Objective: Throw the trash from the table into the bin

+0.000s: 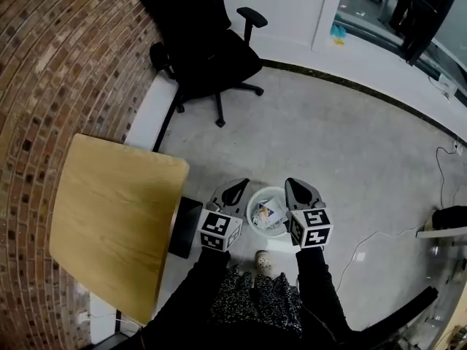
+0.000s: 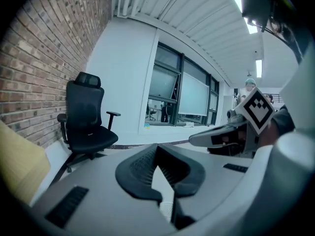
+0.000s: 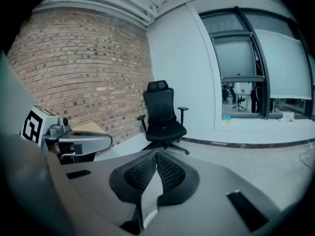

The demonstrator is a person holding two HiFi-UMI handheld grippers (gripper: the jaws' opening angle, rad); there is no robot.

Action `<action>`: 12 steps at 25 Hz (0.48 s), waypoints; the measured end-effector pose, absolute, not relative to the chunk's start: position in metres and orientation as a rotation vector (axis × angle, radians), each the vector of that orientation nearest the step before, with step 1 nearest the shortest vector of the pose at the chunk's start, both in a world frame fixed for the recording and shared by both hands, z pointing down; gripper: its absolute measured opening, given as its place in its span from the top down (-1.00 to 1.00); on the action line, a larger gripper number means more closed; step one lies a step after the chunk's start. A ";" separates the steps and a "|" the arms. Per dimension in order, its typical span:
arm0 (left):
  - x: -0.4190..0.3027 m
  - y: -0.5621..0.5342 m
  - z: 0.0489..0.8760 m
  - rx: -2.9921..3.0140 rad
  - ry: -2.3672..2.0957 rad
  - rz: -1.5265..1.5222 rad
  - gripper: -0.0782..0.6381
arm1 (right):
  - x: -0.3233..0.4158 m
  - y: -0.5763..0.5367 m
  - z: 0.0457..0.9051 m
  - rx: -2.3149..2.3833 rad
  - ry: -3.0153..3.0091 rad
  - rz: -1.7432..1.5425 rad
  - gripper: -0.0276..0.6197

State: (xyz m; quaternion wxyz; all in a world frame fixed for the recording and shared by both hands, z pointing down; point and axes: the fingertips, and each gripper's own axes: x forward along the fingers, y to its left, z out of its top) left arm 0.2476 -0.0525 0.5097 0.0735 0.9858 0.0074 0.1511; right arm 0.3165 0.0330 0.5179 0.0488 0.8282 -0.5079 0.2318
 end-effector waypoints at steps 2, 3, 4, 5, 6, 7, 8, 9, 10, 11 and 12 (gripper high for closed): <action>0.246 -0.056 0.496 2.957 0.010 0.430 0.76 | 0.318 0.032 0.490 2.556 -1.566 0.605 0.87; 0.245 -0.055 0.489 2.956 0.005 0.421 0.76 | 0.318 0.033 0.480 2.567 -1.571 0.576 0.87; 0.244 -0.055 0.483 2.959 0.000 0.413 0.76 | 0.318 0.034 0.471 2.574 -1.570 0.559 0.87; 0.244 -0.054 0.476 2.966 -0.002 0.406 0.76 | 0.318 0.035 0.463 2.581 -1.564 0.549 0.87; 0.244 -0.055 0.470 2.974 -0.004 0.400 0.76 | 0.319 0.035 0.456 2.588 -1.558 0.540 0.87; 0.245 -0.055 0.463 2.983 -0.005 0.394 0.76 | 0.319 0.036 0.450 2.597 -1.551 0.531 0.87; 0.246 -0.056 0.456 2.994 -0.006 0.388 0.76 | 0.319 0.036 0.444 2.606 -1.548 0.520 0.87; 0.247 -0.058 0.449 3.006 -0.008 0.380 0.76 | 0.319 0.036 0.438 2.614 -1.546 0.511 0.87; 0.248 -0.061 0.441 3.019 -0.010 0.370 0.76 | 0.319 0.036 0.433 2.621 -1.546 0.502 0.87; 0.249 -0.063 0.434 3.032 -0.015 0.360 0.76 | 0.318 0.036 0.428 2.626 -1.546 0.492 0.87; 0.249 -0.066 0.426 3.045 -0.020 0.348 0.76 | 0.318 0.036 0.423 2.632 -1.547 0.478 0.87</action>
